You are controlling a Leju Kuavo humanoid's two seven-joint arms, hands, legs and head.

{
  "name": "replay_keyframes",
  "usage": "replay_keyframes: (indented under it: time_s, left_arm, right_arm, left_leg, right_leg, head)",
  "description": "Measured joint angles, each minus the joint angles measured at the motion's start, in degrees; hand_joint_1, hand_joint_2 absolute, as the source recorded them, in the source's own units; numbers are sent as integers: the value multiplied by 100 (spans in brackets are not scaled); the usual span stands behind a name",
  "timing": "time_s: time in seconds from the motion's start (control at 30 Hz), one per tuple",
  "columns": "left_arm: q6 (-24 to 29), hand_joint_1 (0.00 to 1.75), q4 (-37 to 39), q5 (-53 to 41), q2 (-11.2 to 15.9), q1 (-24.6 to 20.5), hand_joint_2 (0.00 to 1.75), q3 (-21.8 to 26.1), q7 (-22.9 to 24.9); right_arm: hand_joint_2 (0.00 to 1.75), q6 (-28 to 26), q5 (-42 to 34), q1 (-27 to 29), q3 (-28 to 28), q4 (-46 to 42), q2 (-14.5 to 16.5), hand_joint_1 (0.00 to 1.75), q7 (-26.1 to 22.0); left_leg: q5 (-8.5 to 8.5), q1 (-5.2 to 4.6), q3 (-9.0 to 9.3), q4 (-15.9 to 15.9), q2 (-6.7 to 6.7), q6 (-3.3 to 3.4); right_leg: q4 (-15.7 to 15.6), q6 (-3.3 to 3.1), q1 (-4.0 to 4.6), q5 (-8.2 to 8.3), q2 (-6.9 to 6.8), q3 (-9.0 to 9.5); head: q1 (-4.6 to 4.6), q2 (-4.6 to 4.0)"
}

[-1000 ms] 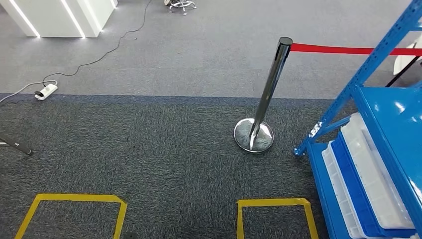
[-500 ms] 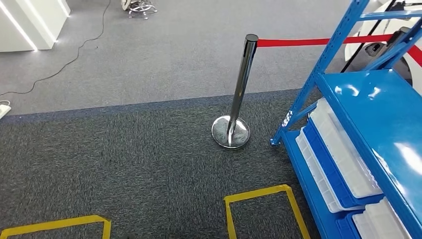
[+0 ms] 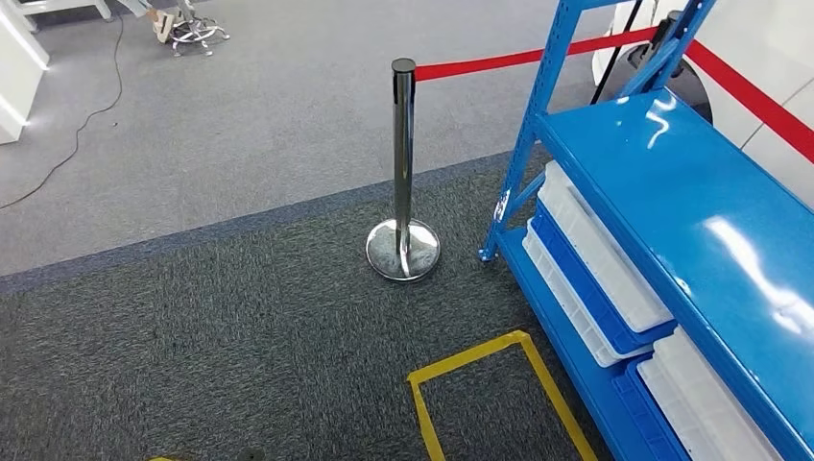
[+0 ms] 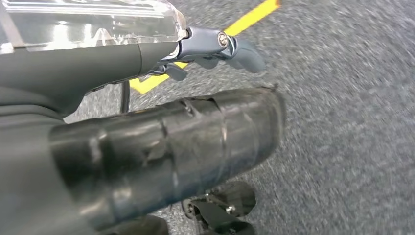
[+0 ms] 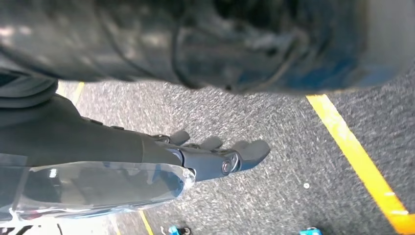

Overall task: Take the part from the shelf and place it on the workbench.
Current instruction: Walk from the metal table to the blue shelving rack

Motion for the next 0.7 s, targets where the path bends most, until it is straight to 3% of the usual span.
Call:
replay_keyframes:
  time_s: [0.07, 0.1, 0.13, 0.2, 0.27, 0.33, 0.4, 0.47, 0.53, 0.6, 0.63, 0.67, 0.7]
  left_arm:
    - [1, 0, 0, 1, 4, 21, 0, 0, 2]
    - [1, 0, 0, 1, 7, 34, 0, 0, 3]
    - [1, 0, 0, 1, 9, 42, 0, 0, 4]
    - [1, 0, 0, 1, 14, 44, 0, 0, 5]
    - [3, 0, 0, 1, 21, 42, 0, 1, 5]
    - [8, 0, 0, 0, 26, 35, 0, 1, 5]
    - [9, 0, 0, -1, 22, 22, 0, 2, 5]
    - [9, 0, 0, -4, 17, 18, 0, 4, 7]
    - [8, 0, 0, -13, 17, 30, 0, 4, 8]
    - [7, 0, 0, -19, 17, 48, 0, 4, 10]
    - [7, 0, 0, -19, 17, 49, 0, 4, 11]
    - [7, 0, 0, -19, 17, 45, 0, 4, 11]
    - [6, 0, 0, -18, 16, 40, 0, 4, 11]
  right_arm:
    - [0, 0, -1, -10, -7, 0, -1, 0, 0]
    - [0, 0, -1, -9, -10, 0, -1, 0, 0]
    - [0, 0, -2, -5, -13, 0, -1, 0, 1]
    - [0, 0, -2, -1, -16, 0, 1, 0, 2]
    - [0, 0, -2, -9, -18, 0, 3, 0, 5]
    - [0, 0, -3, -9, -23, 0, 3, 0, 13]
    - [0, 0, -6, 14, -39, 0, 2, 0, 23]
    - [0, 0, -9, 27, -57, 0, 0, 0, 27]
    - [0, 0, -10, 16, -63, 0, -1, 0, 26]
    - [0, 0, -8, 9, -64, 0, -1, 0, 26]
    - [0, 0, -6, 11, -64, 0, -1, 0, 26]
    - [0, -1, -5, 16, -65, 0, -1, 0, 26]
    - [0, -1, -4, 21, -66, 0, -1, 0, 26]
  left_leg:
    - [-348, 11, -372, 784, -159, -22]
    - [-391, 15, -497, 1028, -177, -28]
    - [-312, 18, -531, 1060, -184, -30]
    - [128, 31, -301, 473, -258, -17]
    - [429, 44, -18, -225, -478, 5]
    - [443, 35, 63, -443, -589, 31]
    - [470, 35, 72, -477, -487, 92]
    - [514, 51, 87, -536, -358, 175]
    - [528, 41, 88, -563, -212, 220]
    - [517, 22, 81, -557, -46, 233]
    - [509, 17, 83, -554, 36, 234]
    - [499, 15, 91, -551, 106, 230]
    - [486, 15, 105, -547, 169, 219]
  right_leg:
    - [7, -28, 3, 5, 133, -14]
    - [15, -31, 6, 5, 211, -15]
    - [26, -29, 7, 3, 292, -14]
    - [62, -8, -1, -11, 455, -9]
    - [125, 41, 3, -35, 601, -40]
    - [164, 110, 0, -35, 712, -97]
    - [169, 180, -19, -22, 786, -135]
    - [376, 231, -8, -168, 576, -237]
    - [1009, 267, 2, -524, 238, -536]
    - [1649, 297, -10, -768, 115, -845]
    - [1718, 302, -15, -735, 92, -872]
    - [1558, 300, -16, -603, 64, -780]
    - [1205, 288, -12, -404, 5, -584]
  head:
    - [-1, -1]
    - [-2, -1]
    - [-2, -1]
    - [-2, -1]
    - [1, -1]
    - [2, 0]
    - [0, 0]
    - [3, 0]
    - [7, 0]
    - [5, 0]
    - [4, -1]
    - [5, -1]
    - [5, -1]
